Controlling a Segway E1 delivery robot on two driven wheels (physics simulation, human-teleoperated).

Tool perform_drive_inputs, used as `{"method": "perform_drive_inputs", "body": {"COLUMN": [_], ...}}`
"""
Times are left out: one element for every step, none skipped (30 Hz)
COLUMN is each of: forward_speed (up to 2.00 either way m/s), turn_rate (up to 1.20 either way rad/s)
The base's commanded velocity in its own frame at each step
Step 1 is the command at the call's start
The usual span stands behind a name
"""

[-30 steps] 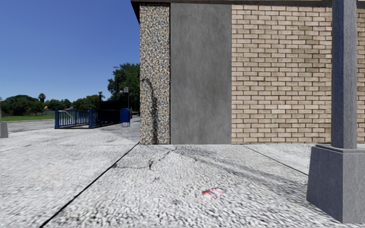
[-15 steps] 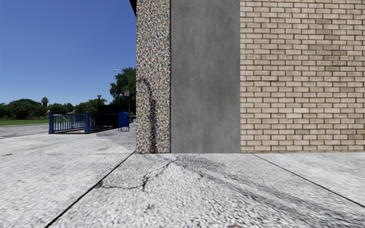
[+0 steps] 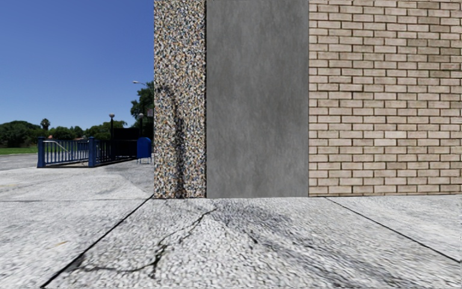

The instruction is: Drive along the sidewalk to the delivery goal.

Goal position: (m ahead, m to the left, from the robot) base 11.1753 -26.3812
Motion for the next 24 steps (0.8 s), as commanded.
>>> {"method": "perform_drive_inputs", "body": {"forward_speed": [1.15,1.15,1.15,1.15,1.15,1.15,1.15,1.15,1.15,1.15,1.15,1.15,1.15,1.16,1.16,1.18,1.22,1.26,1.28,1.30,1.31,1.32,1.32,1.33], "turn_rate": [-0.74,-0.74,-0.74,-0.74,-0.74,-0.74,-0.74,-0.74,-0.74,-0.74,-0.74,-0.74,-0.74,-0.74,-0.74,-0.74,-0.74,-0.74,-0.74,-0.74,-0.74,-0.74,-0.74,-0.74]}}
